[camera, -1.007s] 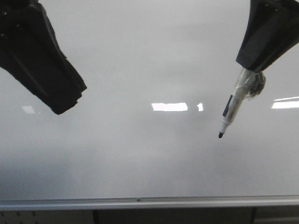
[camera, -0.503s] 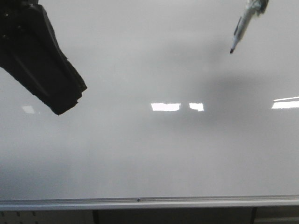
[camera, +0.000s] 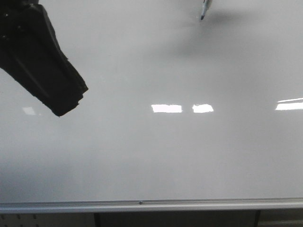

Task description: Write number 0 on whiteboard

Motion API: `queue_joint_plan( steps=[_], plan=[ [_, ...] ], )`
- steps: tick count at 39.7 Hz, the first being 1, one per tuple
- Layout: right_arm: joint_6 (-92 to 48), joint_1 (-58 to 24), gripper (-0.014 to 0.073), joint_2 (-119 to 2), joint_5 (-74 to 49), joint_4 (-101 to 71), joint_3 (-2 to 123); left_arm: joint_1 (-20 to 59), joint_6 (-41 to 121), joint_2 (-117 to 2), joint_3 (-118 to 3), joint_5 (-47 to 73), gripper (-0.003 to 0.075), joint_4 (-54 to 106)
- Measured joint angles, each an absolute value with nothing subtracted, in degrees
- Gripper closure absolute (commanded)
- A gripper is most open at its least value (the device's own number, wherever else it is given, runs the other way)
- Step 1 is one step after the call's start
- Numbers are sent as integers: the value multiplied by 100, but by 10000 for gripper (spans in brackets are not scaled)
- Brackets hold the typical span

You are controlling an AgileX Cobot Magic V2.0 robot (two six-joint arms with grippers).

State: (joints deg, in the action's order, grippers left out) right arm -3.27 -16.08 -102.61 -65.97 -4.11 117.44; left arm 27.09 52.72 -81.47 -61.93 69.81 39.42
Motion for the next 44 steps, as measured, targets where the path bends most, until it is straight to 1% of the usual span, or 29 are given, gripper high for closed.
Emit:
queue_joint_plan(
  steps=[16, 31, 44],
  plan=[
    [-323, -1608, 652, -10404, -6300, -401, 11770, 2709, 5272, -8147, -6193, 6981, 740, 3942],
    [-301, -1608, 652, -10851, -6471, -411, 11770, 2709, 5272, -8147, -6193, 6981, 740, 3942],
    [-280, -1608, 652, -10865, -6557, 45, 11770, 2709, 5272, -8147, -6193, 6981, 740, 3942]
  ],
)
